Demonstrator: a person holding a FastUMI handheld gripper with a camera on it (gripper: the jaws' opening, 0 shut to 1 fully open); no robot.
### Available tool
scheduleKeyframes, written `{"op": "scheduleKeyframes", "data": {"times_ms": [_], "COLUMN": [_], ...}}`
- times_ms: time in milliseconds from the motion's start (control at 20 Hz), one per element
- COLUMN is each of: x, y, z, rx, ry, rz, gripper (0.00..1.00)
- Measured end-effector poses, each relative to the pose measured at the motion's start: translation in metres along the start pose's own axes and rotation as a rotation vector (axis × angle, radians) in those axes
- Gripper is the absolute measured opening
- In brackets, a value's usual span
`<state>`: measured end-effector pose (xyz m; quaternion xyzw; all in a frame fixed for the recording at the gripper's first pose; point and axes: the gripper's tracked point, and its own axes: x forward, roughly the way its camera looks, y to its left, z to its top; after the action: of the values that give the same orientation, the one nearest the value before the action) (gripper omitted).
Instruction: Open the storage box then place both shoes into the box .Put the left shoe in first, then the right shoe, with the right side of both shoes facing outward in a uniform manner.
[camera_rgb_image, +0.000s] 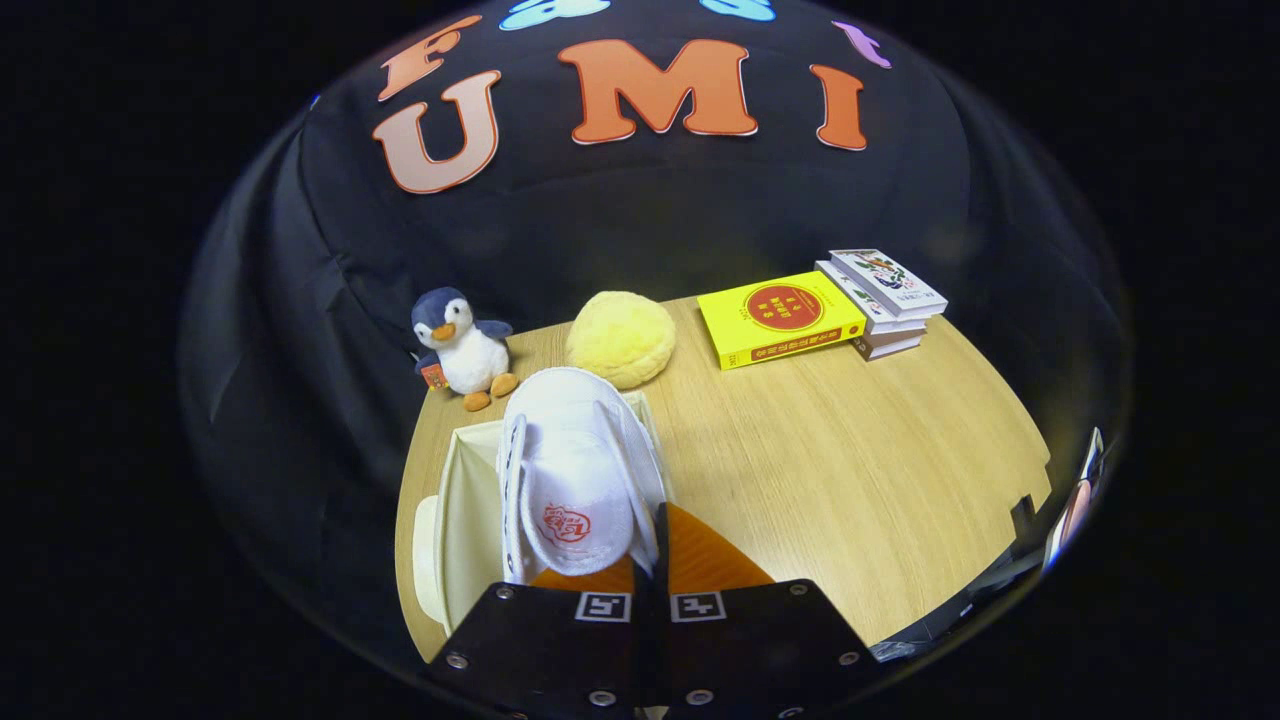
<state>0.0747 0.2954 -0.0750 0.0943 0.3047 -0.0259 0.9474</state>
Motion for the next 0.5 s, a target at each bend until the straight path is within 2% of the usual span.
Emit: {"op": "scheduleKeyframes", "data": {"times_ms": [200, 350, 450, 500], "x": [0.017, 0.024, 0.024, 0.024], "y": [0.005, 0.008, 0.012, 0.016], "z": [-0.014, -0.024, -0.026, -0.026], "rx": [-0.033, -0.032, -0.033, -0.038], "ry": [0.022, 0.059, 0.06, 0.061], "rz": [-0.076, -0.095, -0.087, -0.077], "gripper": [0.0, 0.01, 0.04, 0.11]}}
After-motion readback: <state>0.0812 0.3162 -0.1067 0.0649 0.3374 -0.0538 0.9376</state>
